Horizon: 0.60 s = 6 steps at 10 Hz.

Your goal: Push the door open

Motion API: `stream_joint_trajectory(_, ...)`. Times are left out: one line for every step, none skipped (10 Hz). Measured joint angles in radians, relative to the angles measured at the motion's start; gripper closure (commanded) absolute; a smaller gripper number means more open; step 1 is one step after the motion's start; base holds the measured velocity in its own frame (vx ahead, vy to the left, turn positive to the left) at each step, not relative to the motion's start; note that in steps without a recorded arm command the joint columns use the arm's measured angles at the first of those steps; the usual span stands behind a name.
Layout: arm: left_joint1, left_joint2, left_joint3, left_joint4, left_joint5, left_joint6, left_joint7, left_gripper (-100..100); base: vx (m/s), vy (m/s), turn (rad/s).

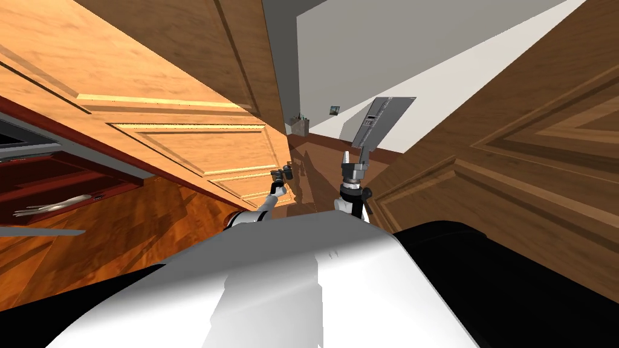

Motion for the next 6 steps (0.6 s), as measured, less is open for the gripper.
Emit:
stream_joint_trajectory(-0.012, 0.01, 0.014, 0.029, 0.015, -0.014, -0.015, 100, 0.129, -0.047, -0.001)
stream_joint_trajectory(-0.004, 0.016, 0.021, 0.008, 0.021, -0.01, -0.027, 100, 0.075, -0.019, 0.012)
stream_joint_trajectory(0.014, 0.014, 0.028, -0.037, 0.023, 0.004, -0.042, 100, 0.128, -0.019, -0.017)
stream_joint_trajectory(-0.008, 0.019, 0.032, 0.007, 0.031, -0.023, -0.045, 100, 0.202, -0.061, -0.027)
stream_joint_trajectory(0.011, 0.014, 0.049, -0.016, 0.046, -0.027, -0.066, 100, 0.202, -0.047, 0.007)
stream_joint_trajectory(0.014, 0.013, 0.067, -0.027, 0.061, -0.02, -0.091, 100, 0.167, -0.024, 0.01)
